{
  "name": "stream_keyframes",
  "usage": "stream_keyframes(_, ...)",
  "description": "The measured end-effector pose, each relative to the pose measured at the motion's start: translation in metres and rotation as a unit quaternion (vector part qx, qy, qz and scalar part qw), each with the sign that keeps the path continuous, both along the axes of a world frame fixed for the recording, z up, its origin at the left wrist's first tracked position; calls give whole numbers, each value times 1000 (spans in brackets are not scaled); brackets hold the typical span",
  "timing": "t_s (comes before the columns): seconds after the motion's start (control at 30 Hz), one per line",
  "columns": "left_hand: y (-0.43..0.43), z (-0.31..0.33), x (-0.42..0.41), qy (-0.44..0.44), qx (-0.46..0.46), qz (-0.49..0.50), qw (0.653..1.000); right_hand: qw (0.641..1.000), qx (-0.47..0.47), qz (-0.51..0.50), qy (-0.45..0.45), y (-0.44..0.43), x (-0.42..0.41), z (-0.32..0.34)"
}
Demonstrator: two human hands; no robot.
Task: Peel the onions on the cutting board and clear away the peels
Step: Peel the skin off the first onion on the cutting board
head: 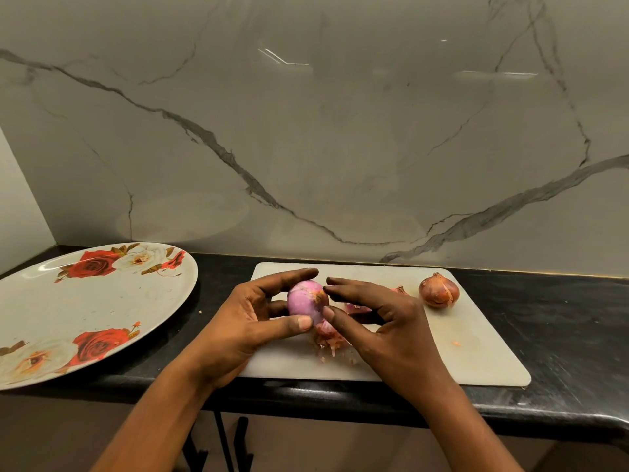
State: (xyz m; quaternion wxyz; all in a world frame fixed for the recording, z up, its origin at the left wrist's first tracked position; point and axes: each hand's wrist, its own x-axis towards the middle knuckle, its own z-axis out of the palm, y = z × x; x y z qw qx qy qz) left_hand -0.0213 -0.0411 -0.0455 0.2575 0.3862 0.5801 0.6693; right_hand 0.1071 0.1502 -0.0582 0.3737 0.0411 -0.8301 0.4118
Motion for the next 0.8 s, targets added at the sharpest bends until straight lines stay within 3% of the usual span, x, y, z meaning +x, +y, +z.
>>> stream_keyframes(0.5, -2, -2, -3, -36, 14, -29, 999, 998, -13, -55, 1, 6, -6, -4)
stream_keyframes(0.8, 0, 0, 2, -3, 14, 1, 1000, 999, -1, -32, 7, 1, 0, -1)
